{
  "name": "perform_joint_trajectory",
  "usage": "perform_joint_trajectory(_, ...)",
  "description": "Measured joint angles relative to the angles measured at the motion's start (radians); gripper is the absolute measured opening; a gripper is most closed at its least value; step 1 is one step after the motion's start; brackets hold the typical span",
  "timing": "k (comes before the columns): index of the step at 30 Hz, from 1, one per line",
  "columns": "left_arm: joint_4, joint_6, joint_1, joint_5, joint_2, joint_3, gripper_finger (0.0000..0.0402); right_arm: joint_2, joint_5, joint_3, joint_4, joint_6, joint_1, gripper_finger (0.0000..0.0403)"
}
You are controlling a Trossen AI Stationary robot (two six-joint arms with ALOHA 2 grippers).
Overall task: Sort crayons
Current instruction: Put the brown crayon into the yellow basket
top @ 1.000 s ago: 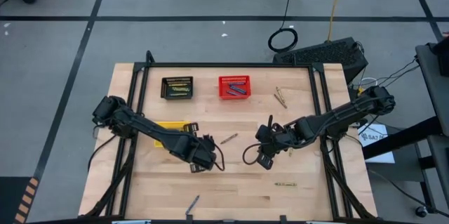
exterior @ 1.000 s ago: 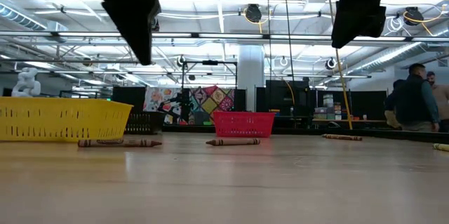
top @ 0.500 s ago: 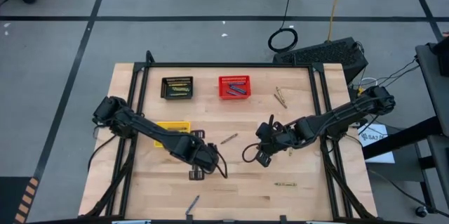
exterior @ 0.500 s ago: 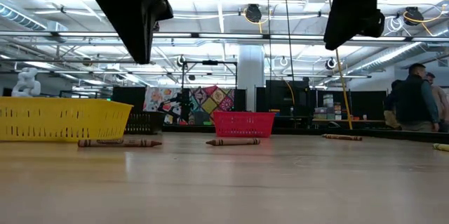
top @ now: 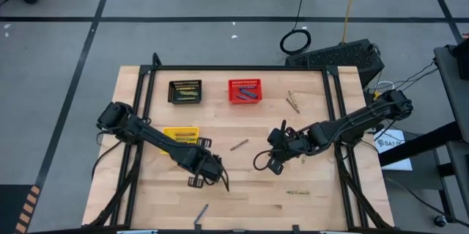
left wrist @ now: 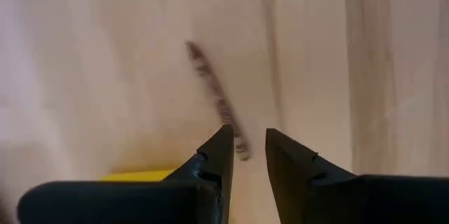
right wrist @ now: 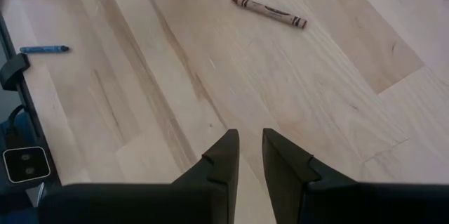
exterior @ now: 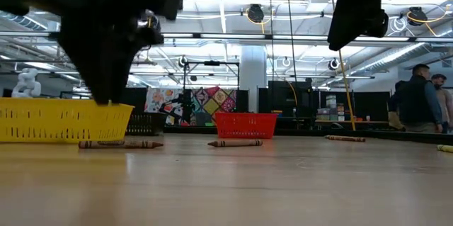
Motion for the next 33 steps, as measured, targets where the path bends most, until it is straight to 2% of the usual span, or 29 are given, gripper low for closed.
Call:
perform_joint_trajectory(5, 0.103, 0.000, 0.040, 0.029, 0.000, -0.094, 0.0082, 0.000, 0.000, 0.000, 0.000, -0.001, 0.003, 0.0052)
perform_joint_trajectory(18, 0.209, -0.004, 0.115, 0.078, 0.000, -0.107, 0.0082, 0.000, 0.004, 0.000, 0.000, -0.010, 0.014, 0.0052)
perform_joint_trajectory(23, 0.294, -0.027, 0.123, 0.110, 0.000, -0.141, 0.0082, 0.000, 0.004, 0.000, 0.000, -0.010, 0.014, 0.0052)
perform_joint_trajectory(29, 0.307, -0.105, 0.138, 0.103, 0.005, -0.218, 0.0082, 0.000, 0.003, 0.000, 0.000, -0.009, 0.014, 0.0052)
perform_joint_trajectory(33, 0.391, -0.139, 0.136, 0.093, -0.002, -0.268, 0.0082, 0.000, 0.003, 0.000, 0.000, -0.012, 0.014, 0.0052)
